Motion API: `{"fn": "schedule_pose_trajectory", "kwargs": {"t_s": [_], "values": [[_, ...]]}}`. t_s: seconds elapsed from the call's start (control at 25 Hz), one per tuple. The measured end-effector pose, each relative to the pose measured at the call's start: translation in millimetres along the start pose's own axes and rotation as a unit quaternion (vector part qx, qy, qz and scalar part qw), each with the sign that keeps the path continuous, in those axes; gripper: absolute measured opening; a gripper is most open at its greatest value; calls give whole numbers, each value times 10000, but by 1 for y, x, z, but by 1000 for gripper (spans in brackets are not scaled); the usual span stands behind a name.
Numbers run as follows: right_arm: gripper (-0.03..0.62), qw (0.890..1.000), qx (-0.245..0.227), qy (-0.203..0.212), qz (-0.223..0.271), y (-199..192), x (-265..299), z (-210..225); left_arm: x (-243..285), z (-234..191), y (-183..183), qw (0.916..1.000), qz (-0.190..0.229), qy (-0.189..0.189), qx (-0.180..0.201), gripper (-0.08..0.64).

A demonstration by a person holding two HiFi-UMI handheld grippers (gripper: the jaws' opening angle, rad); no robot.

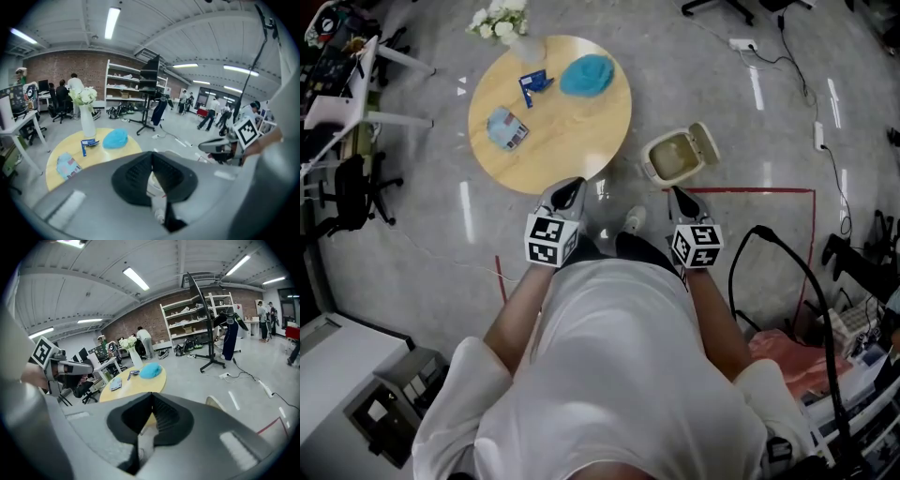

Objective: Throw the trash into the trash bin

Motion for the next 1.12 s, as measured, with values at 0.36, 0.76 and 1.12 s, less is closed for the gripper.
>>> {"fn": "schedule_pose_trajectory", "kwargs": {"t_s": [0.36, 0.76, 1.12], "values": [[0, 9994, -75, 325, -48, 7, 7, 4, -5, -4, -3, 9992, 69, 377, -117, 5], [0, 9983, -123, 573, -62, 15, 38, -31, -17, -53, 1, 9983, 114, 577, -16, 5], [0, 9970, -224, 744, -33, 31, 70, -77, -33, -107, -5, 9982, -129, 548, 227, 18]]}}
Point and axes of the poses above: the fingertips, and each gripper's own axes: x forward along the fingers, z to its right, y out of its top, the point moved 6 cm from there along -x, backward along the fingers, and after that the axes turned 13 degrees about z, right-handed, at the moved point
